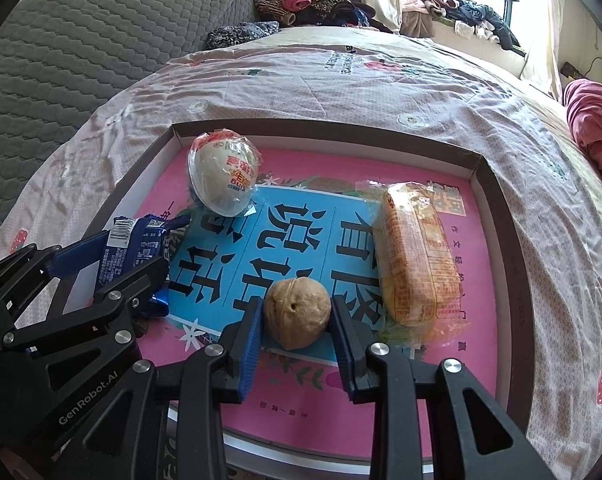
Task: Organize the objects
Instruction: 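Lower the blue packet and bun onto the picture book in the tray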
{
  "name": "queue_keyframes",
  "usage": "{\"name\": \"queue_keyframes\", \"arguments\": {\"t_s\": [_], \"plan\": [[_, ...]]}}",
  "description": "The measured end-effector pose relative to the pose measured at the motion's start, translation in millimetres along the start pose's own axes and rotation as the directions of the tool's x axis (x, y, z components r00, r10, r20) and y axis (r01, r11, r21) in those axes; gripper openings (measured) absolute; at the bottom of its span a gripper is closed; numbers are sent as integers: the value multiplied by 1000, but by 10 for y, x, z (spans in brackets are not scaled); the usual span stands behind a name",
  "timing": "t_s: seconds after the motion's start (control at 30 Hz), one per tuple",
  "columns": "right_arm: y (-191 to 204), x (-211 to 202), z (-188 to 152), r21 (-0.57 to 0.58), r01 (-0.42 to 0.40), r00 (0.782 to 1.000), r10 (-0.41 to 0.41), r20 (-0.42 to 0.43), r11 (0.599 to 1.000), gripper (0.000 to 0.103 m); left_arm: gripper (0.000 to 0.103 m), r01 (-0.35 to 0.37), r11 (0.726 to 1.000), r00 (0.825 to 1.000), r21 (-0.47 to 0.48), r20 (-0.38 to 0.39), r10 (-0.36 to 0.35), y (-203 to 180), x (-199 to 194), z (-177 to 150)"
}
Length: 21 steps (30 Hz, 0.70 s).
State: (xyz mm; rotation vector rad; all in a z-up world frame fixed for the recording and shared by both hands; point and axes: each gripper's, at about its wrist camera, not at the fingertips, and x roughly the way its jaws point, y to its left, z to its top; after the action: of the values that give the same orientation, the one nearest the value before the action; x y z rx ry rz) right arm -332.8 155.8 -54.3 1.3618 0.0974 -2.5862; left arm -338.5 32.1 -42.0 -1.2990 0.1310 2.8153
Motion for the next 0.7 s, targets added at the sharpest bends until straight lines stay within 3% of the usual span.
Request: {"name": "queue_keyframes", "arguments": {"t_s": [0.43, 0.7], "plan": [[-10, -23, -2, 3, 4, 1000, -4, 2, 1000, 34, 63, -1, 1000, 1000, -8, 5, 1, 16, -56, 15], [-30, -51, -3, 7, 10, 1000, -10, 4, 1000, 40, 67, -5, 1000, 1000, -16, 5, 5, 33, -68, 26]]}}
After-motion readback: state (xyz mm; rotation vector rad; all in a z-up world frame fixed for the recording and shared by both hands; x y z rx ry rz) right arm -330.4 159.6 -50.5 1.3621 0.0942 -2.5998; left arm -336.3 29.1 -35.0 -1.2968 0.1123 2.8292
